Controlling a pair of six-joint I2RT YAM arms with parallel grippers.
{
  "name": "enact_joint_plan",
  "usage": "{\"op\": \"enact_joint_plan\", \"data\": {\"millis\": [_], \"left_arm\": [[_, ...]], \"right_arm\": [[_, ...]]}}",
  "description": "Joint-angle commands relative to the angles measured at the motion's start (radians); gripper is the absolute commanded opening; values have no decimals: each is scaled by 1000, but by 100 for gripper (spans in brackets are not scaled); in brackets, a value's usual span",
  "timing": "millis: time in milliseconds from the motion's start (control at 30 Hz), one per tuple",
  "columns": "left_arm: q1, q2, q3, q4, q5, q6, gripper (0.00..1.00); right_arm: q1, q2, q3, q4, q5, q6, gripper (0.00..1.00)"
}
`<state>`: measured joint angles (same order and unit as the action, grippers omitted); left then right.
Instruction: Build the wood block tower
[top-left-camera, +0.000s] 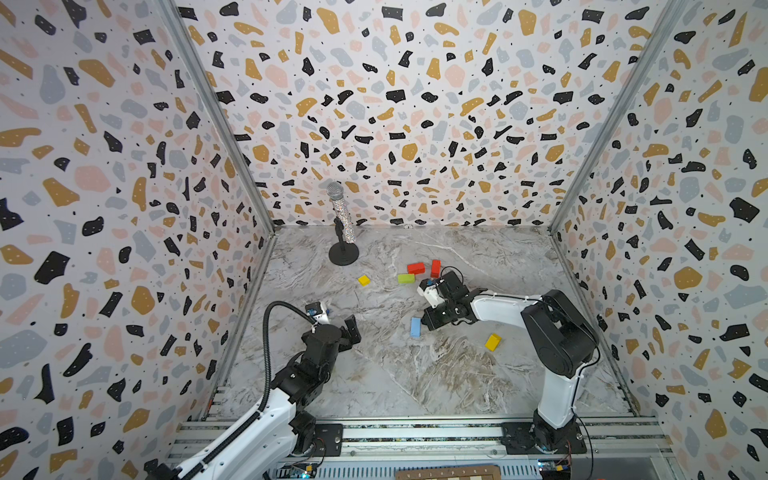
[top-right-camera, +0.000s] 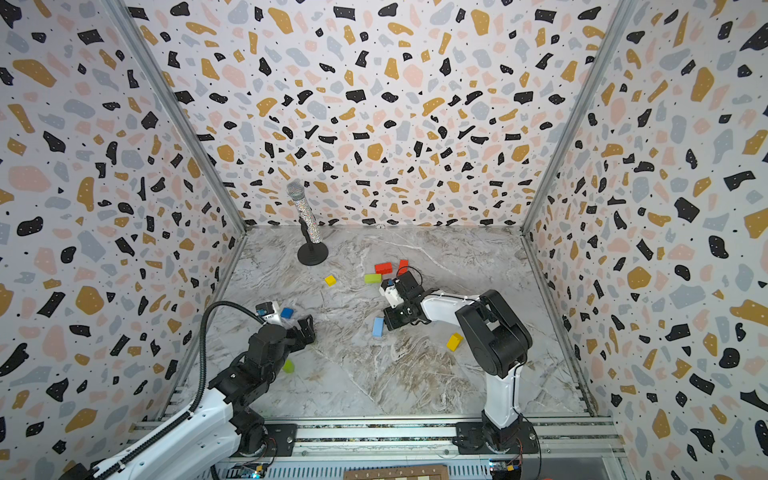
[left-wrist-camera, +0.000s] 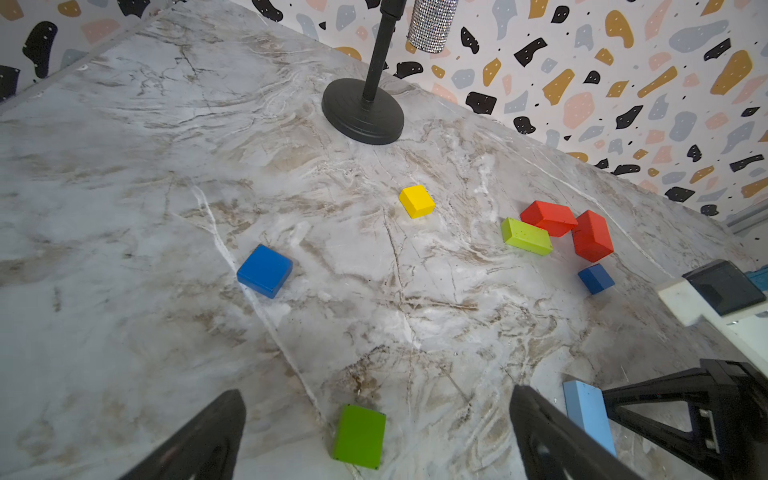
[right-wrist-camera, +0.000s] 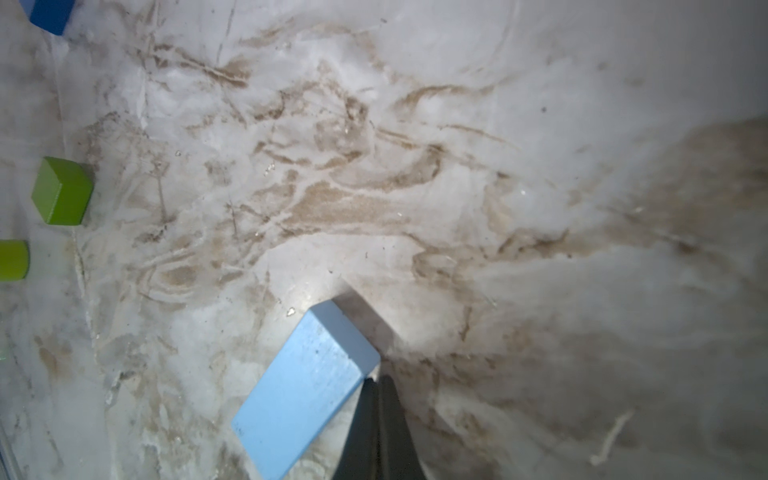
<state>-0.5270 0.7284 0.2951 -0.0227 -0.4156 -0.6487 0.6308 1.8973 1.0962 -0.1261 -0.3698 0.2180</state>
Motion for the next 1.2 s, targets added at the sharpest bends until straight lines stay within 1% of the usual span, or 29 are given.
{"op": "enact_joint_plan", "data": {"millis": [0, 67, 200, 500, 700, 833, 867, 900, 967, 1000, 1033, 1100, 1133, 1167], "left_arm": [[-4, 33, 56, -4, -42, -32, 100], [-4, 64, 82, -32, -60, -43, 100], [-4, 113, 111, -50, -60, -37, 100], [-4, 111, 92, -5, -24, -20, 100], [-4, 113, 91, -6, -20, -14, 100], [-4, 103, 94, -5, -20, -13, 100], [-4, 100, 95, -5, -20, -11, 100], [-5, 97, 96, -6, -20, -10, 100], [-4, 92, 99, -7, -21, -6, 100], [-4, 91, 101, -9, -20, -3, 100], [-4, 89, 102, -10, -21, -3, 100], [-4, 84, 101, -14, -22, -2, 100], [-4, 81, 100, -14, -20, -3, 100], [-4, 79, 98, -15, -17, -3, 100]], "right_arm": [[8, 13, 31, -19, -1, -10, 0], [9, 17, 34, -20, -5, -10, 0], [12, 24, 39, -19, -10, -11, 0], [19, 29, 69, -33, -17, -20, 0], [8, 6, 70, -54, 17, -21, 0], [-6, -22, 92, -81, 65, -18, 0], [-11, -28, 105, -93, 82, -19, 4], [-14, -32, 121, -102, 97, -19, 10], [-17, -24, 163, -124, 110, -29, 26], [-18, -12, 195, -142, 112, -36, 32], [-18, 1, 222, -159, 113, -46, 34], [-21, 35, 294, -185, 115, -65, 33], [-23, 51, 321, -190, 119, -70, 27], [-27, 73, 355, -196, 127, -71, 19]]}}
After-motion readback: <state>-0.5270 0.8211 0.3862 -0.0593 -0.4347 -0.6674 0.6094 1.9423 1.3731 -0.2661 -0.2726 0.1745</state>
